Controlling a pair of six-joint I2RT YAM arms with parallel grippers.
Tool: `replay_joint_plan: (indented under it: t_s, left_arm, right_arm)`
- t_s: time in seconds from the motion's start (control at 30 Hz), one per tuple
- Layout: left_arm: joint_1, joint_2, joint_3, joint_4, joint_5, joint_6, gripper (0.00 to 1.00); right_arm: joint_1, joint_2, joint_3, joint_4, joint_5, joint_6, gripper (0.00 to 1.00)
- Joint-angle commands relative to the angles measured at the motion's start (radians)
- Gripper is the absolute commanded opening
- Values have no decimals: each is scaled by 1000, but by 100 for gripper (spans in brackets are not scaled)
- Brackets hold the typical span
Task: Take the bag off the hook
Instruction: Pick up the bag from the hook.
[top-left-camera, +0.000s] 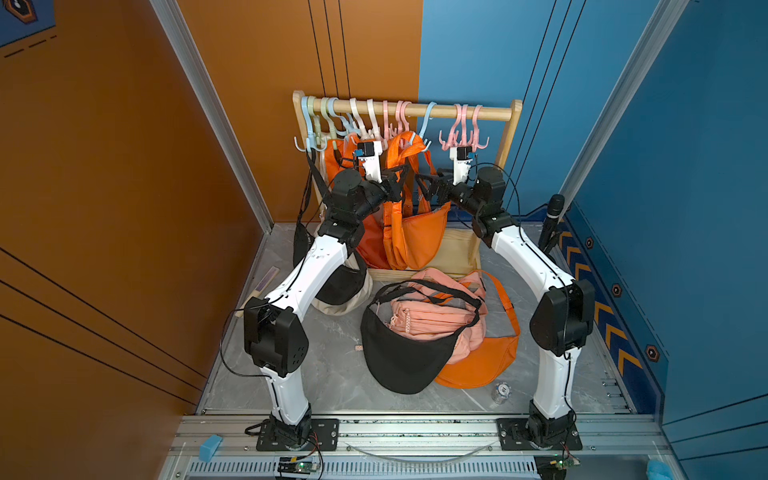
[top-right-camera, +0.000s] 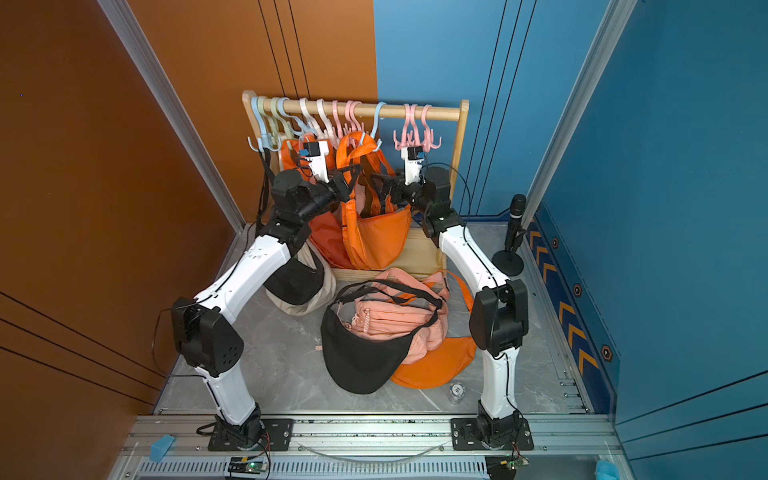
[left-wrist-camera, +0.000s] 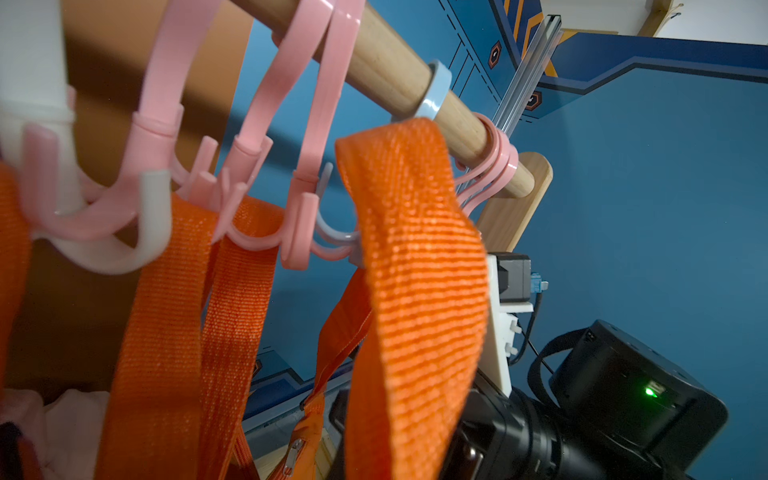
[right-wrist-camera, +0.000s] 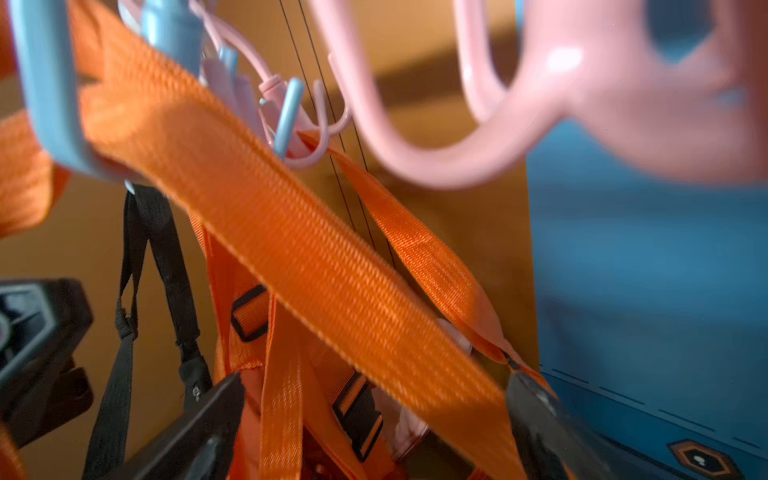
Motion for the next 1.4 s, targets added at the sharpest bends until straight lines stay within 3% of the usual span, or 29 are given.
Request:
replay_joint_plan:
  t_s: [0.0, 0.17, 0.27, 0.43, 0.5, 0.7, 1.07, 1.37]
  left_arm:
    - [19, -44, -13, -3, 26, 9, 0]
    - [25, -32, -6, -4, 28, 5, 0]
    - [26, -27, -2, -3, 28, 2, 0]
    - [27, -22, 6, -4, 33, 4, 0]
    - [26, -15, 15, -12, 35, 4, 0]
    - [19, 19, 67, -36, 32, 17, 0]
    - [-9, 184, 369, -140, 38, 38, 0]
    - [-4, 199, 436, -155, 29, 52, 0]
  right_arm:
    - [-2, 23, 73, 47, 42, -10, 96]
    - [-4, 88, 154, 25, 17, 10, 83]
    - [-5, 107, 182, 21, 1, 32, 69]
    - [-4, 88, 162, 38, -18, 65, 16]
    - [-4, 66, 135, 58, -18, 76, 1]
    - [1, -32, 71, 87, -18, 90, 0]
    - [7, -125, 86, 0, 32, 82, 0]
    - [1, -158, 107, -69, 39, 74, 0]
